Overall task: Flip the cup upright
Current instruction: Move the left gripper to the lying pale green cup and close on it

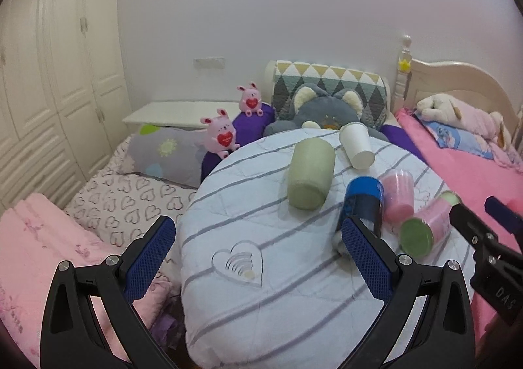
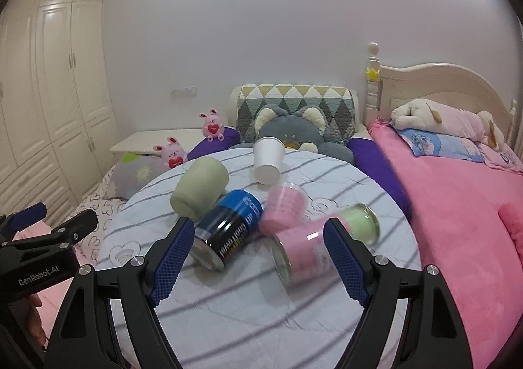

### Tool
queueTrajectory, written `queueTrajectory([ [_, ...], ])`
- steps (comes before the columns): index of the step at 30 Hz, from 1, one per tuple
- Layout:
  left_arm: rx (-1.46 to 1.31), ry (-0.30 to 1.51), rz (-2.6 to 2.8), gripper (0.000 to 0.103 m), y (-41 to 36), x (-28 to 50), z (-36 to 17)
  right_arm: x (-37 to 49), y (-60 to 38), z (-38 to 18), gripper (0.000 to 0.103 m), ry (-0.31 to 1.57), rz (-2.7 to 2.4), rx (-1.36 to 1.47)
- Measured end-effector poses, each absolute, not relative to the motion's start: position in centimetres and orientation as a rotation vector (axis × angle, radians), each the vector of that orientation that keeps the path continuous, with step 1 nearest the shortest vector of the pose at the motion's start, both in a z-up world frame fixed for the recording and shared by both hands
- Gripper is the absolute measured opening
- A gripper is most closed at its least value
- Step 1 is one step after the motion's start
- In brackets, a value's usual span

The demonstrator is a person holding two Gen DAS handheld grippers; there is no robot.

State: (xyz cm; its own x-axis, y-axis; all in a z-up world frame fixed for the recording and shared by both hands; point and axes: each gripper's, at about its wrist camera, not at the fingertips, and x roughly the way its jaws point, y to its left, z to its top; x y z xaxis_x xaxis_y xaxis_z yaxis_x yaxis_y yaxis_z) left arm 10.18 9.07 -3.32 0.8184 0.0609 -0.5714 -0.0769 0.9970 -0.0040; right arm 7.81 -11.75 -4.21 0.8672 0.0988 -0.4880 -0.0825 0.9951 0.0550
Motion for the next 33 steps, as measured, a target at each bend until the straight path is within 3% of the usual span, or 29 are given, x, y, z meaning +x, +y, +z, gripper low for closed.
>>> queueTrajectory([
  [24, 0.076, 0.866, -0.047, 0.103, 5.2, 27.9, -8.5, 20.2, -12.3, -6.2, 0.083, 0.621, 0.104, 0.132],
  [30, 0.117, 0.921, -0.059, 0.103, 4.1, 30.1, -9.6, 22.1, -13.3, -7.0, 0.083, 0.660, 0.107, 0.174],
  [33, 0.142, 0.865, -0.046, 0.103, 3.6, 29.9, -9.0, 22.7, -13.7, -7.1, 0.083, 0.664, 0.105, 0.185],
])
